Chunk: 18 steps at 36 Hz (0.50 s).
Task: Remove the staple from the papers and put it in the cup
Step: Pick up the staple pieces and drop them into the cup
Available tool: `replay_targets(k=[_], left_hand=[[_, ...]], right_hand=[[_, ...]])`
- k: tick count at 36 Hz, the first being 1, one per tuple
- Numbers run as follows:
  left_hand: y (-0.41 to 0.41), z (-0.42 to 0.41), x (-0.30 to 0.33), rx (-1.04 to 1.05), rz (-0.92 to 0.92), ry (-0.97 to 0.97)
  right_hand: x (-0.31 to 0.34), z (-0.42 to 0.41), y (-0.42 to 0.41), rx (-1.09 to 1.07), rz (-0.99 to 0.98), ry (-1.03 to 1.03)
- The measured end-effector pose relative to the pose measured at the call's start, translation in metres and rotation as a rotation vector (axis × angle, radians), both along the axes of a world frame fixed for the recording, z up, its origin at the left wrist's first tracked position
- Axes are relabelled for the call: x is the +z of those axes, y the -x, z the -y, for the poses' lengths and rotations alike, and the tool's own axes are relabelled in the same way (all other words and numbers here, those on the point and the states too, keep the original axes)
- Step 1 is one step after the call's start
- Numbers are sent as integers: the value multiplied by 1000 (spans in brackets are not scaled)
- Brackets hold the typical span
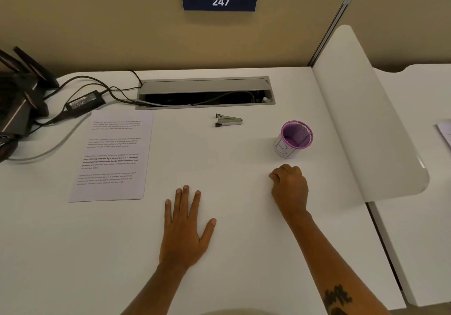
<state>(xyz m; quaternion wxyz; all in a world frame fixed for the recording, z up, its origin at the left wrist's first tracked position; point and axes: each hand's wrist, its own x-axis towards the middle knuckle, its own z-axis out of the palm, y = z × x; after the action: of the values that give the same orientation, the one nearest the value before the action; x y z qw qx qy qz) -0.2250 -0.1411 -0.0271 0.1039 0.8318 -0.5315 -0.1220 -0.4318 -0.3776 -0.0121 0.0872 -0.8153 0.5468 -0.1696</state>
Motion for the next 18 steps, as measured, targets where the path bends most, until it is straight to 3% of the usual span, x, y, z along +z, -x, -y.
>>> replay_targets(k=[6, 18], left_hand=[[0, 0, 1, 1, -11, 7], [0, 0, 0, 10, -18, 8]], right_hand=[[0, -3, -9, 26, -161, -9], [1, -1, -5, 55, -250, -69]])
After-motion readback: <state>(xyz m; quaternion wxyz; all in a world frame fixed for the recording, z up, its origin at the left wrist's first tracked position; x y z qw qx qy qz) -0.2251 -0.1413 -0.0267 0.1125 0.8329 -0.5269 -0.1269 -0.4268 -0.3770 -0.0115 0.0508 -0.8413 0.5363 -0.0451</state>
